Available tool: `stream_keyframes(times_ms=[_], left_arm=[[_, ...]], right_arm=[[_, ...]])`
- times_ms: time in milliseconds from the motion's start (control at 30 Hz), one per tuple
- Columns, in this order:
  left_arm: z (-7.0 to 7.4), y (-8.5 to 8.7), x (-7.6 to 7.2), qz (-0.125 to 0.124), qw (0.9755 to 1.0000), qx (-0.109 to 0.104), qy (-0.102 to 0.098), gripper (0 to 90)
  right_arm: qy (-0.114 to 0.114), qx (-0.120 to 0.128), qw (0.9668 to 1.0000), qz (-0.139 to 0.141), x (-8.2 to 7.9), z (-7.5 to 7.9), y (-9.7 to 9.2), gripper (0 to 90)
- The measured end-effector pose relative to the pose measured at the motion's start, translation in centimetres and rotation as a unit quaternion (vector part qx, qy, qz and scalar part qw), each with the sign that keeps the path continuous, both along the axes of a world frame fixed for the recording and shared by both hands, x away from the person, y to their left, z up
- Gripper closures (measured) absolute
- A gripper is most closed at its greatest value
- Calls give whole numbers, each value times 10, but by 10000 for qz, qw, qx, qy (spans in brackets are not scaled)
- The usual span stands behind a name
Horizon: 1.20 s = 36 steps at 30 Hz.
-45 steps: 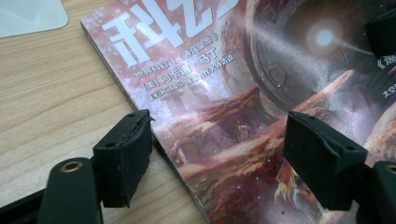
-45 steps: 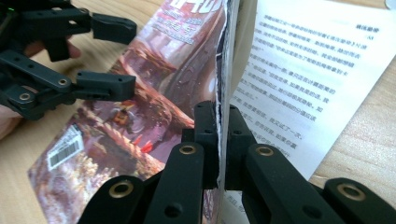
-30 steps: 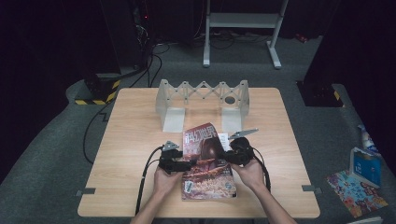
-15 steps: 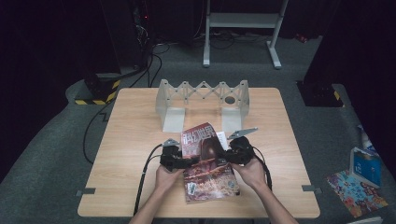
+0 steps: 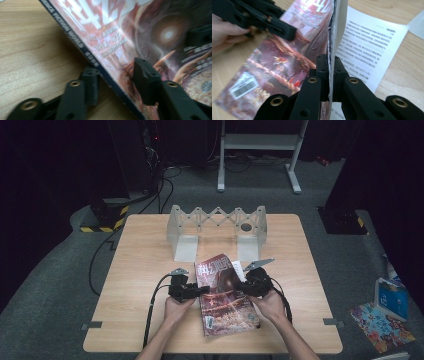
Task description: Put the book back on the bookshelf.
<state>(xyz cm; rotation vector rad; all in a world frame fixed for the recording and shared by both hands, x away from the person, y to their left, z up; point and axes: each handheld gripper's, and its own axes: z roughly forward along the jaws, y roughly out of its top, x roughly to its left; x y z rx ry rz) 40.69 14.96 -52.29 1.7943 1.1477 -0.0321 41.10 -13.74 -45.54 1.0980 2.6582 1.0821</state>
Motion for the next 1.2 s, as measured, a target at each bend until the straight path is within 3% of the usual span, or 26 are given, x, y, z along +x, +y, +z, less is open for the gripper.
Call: stream_keyframes(times_ms=[133, 300, 500, 567, 733, 800, 967, 1100, 1167, 1200], left_arm=[[2, -1, -2, -40, 9999, 86, -46, 647], [1, -4, -4, -92, 9997, 218, -20, 669], [2, -4, -4, -98, 9997, 217, 13, 678], [2, -4, -4, -69, 9998, 184, 56, 678], [3, -3, -4, -98, 9997, 216, 34, 678], [2, -3, -3, -98, 9997, 196, 82, 678], [1, -1, -1, -135, 9996, 159, 172, 674], [-1, 0, 0, -224, 9993, 236, 175, 643], [-3, 0, 1, -232, 9993, 202, 227, 626], [-4, 0, 1, -245, 9992, 195, 243, 620]], right_arm=[[89, -21, 9998, -162, 5, -9, -2, 855], [150, -216, 9987, -430, 8, -19, 1, 727], [281, -405, 9950, -874, 11, -29, -9, 625], [255, -466, 9935, -1003, 11, -29, -15, 642], [186, -538, 9896, -1323, 12, -32, -33, 804], [275, -623, 9879, -1395, 13, -35, -36, 849], [311, -901, 9876, -1247, 14, -42, -27, 896], [137, -1063, 9882, -1093, 12, -42, -20, 897], [187, -1094, 9877, -1100, 10, -42, -18, 896], [66, -1156, 9883, -996, 11, -42, -18, 897]])
